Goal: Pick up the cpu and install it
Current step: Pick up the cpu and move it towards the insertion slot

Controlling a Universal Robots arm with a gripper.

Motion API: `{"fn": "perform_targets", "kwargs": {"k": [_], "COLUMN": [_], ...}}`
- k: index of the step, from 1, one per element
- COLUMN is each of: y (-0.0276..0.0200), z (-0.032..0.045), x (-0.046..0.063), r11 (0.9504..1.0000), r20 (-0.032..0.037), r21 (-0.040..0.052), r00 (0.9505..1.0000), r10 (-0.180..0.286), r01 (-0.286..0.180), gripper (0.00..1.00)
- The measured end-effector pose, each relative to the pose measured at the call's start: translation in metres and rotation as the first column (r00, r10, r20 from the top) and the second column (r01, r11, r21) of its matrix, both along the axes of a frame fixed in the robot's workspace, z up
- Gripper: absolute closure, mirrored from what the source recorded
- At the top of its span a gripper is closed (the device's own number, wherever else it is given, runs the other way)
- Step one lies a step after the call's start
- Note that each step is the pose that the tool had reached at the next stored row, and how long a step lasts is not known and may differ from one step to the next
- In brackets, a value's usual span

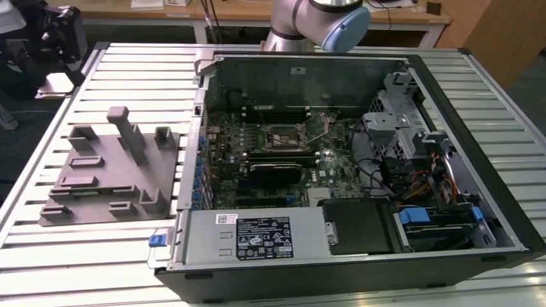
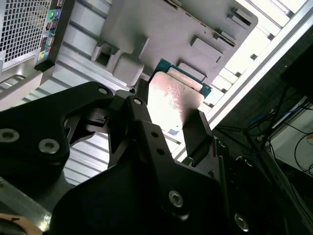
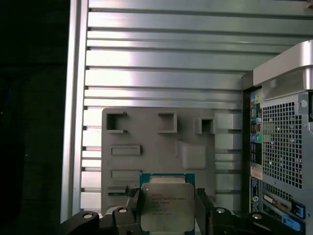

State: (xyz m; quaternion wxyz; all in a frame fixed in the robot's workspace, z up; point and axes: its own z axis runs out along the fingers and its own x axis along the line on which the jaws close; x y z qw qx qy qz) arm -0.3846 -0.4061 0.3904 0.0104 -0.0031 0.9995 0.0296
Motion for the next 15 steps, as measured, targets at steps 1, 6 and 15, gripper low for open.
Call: {"fn": "perform_targets", "kwargs": {"k": [1,6,15], "y": [0.0000,0.0000,0.0000], "z": [0.0000,-0.0001,0.0000], "x": [0.002,0.010,0.026], "r11": [1.0000,1.0000,1.0000], "r20": [0.0000,0.0001,0.0001], "r21": [0.0000,0.0001,0.0000], "r00": [1.0000,1.0000,1.0000], "r10": [0.000,0.000,0.000], "r01": [0.000,0.000,0.000], "gripper": [0.47,0.47,0.47]}}
